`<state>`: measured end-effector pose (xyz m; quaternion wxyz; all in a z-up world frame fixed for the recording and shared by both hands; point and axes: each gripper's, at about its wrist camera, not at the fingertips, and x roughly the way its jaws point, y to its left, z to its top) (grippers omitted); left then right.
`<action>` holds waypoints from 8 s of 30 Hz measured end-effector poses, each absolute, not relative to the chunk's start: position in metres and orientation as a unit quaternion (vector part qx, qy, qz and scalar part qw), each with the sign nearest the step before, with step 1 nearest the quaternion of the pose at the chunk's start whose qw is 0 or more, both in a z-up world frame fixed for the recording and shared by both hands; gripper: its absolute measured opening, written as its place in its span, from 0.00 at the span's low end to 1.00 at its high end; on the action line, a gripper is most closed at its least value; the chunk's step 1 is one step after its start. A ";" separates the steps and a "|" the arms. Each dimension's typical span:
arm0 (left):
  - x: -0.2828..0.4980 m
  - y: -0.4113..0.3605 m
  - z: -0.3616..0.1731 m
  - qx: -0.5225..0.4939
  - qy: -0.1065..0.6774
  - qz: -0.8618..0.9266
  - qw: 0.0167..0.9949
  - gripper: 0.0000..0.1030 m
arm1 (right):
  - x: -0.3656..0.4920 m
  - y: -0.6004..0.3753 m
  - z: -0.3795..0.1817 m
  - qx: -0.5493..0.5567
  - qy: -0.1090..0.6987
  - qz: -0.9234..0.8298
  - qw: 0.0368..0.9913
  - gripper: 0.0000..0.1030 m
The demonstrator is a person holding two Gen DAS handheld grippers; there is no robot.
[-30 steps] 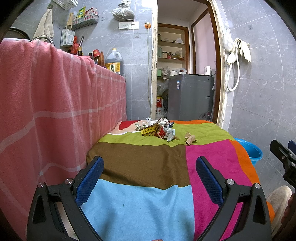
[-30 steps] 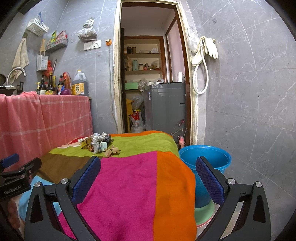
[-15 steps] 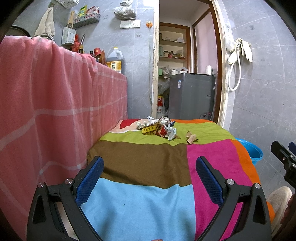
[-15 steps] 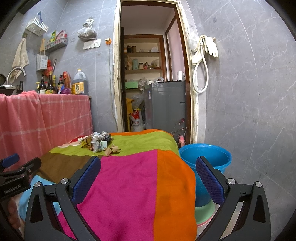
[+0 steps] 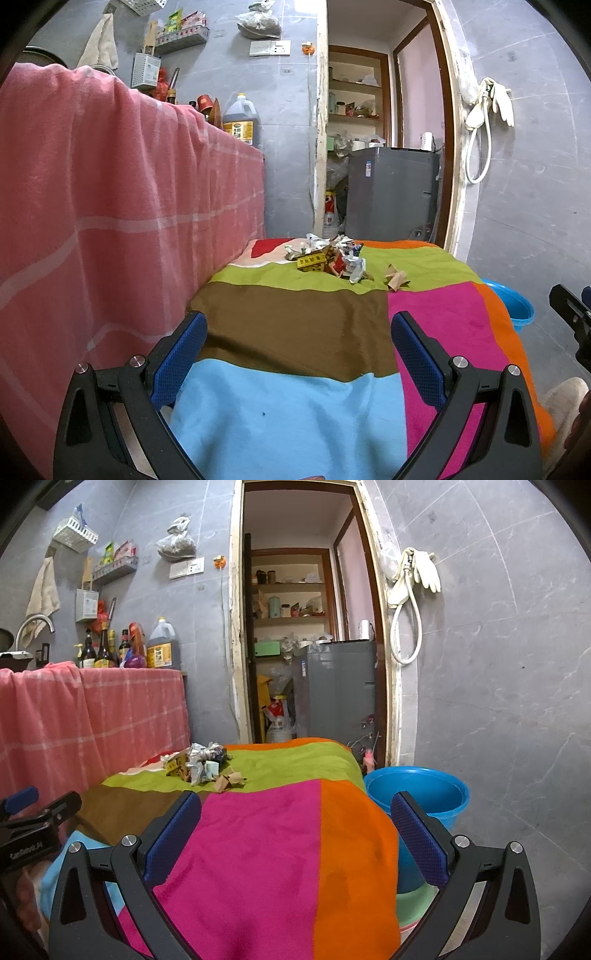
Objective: Collect trash
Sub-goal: 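Move both tools toward the trash pile on the bedspread, then grasp the silver foil wrapper with the left tool while the right tool grasps a tan cardboard scrap, then carry both held pieces over the blue bucket, then open both tools to drop the pieces into the blue bucket, then move both open tools back to the trash pile, then grasp the red snack wrapper with the left tool while the right tool grasps a small brown piece, then carry both held pieces over the blue bucket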
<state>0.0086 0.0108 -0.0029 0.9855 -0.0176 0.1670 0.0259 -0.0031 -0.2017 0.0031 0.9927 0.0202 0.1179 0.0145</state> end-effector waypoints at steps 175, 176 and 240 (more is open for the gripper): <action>0.182 0.029 0.007 -0.068 0.262 -0.013 0.963 0.96 | 0.210 -0.219 0.014 0.048 0.184 0.141 0.972 1.00; 0.184 0.031 0.005 -0.068 0.268 -0.015 0.961 0.96 | 0.214 -0.214 0.010 0.043 0.193 0.149 0.969 1.00; 0.211 -0.073 0.031 -0.097 0.302 -0.179 0.931 0.00 | 0.206 -0.232 0.008 0.011 0.224 0.200 0.954 0.08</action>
